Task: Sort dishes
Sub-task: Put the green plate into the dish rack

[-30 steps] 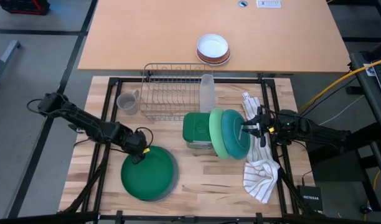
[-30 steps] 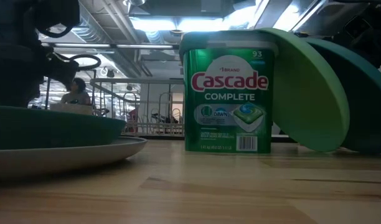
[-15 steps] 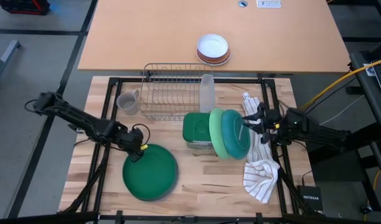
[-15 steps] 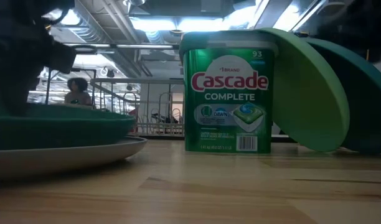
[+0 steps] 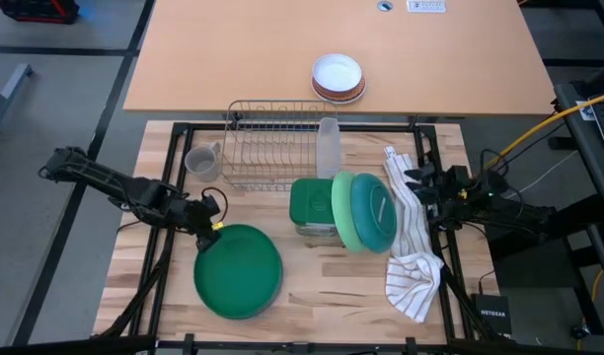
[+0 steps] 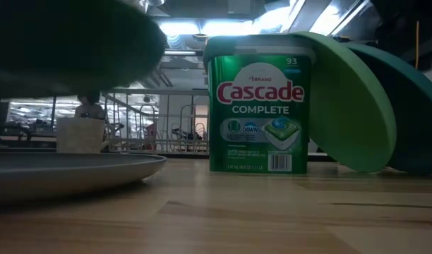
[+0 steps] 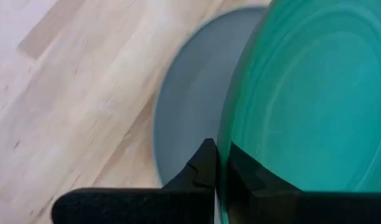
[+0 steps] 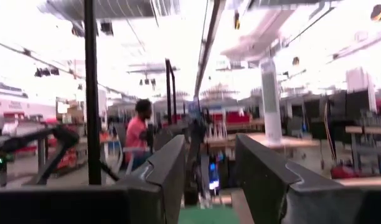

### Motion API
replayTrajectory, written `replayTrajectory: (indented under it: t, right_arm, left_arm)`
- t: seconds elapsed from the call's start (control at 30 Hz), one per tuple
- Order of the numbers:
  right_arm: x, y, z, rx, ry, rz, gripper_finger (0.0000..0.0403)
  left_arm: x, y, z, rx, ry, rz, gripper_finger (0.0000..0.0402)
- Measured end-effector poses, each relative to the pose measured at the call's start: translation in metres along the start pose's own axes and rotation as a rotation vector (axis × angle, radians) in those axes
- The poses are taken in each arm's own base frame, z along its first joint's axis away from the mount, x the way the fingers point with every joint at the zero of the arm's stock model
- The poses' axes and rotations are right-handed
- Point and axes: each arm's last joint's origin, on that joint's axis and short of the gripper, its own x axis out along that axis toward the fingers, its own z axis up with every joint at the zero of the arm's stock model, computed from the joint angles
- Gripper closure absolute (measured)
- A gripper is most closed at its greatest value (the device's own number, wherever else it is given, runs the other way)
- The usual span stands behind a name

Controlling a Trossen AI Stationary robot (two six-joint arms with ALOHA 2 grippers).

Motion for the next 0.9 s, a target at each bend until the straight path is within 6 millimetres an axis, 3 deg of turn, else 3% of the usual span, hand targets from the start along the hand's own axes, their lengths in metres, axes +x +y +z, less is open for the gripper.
replayTrajectory:
  t: [0.2, 0.5, 0.67, 0.9]
  right_arm:
    - [0.011, -0.002, 0.006, 0.107, -0.093, -0.026, 0.0260]
    - [0.047, -0.011, 0.009, 0.176, -0.100, -0.186, 0.0260]
    - [0.078, -0.015, 0.026, 0.195, -0.088, -0.226, 0.0260]
    - [0.130, -0.023, 0.056, 0.528, -0.186, -0.326, 0.0260]
  left_arm:
    - [-0.016, -0.010, 0.011, 0.076, -0.225, -0.156, 0.0401]
    - [-0.051, -0.025, 0.034, 0.227, -0.775, -0.199, 0.0402]
    - [-0.076, -0.031, 0.047, 0.327, -1.129, -0.016, 0.0401]
    - [-0.115, -0.033, 0.057, 0.325, -1.455, 0.337, 0.0401]
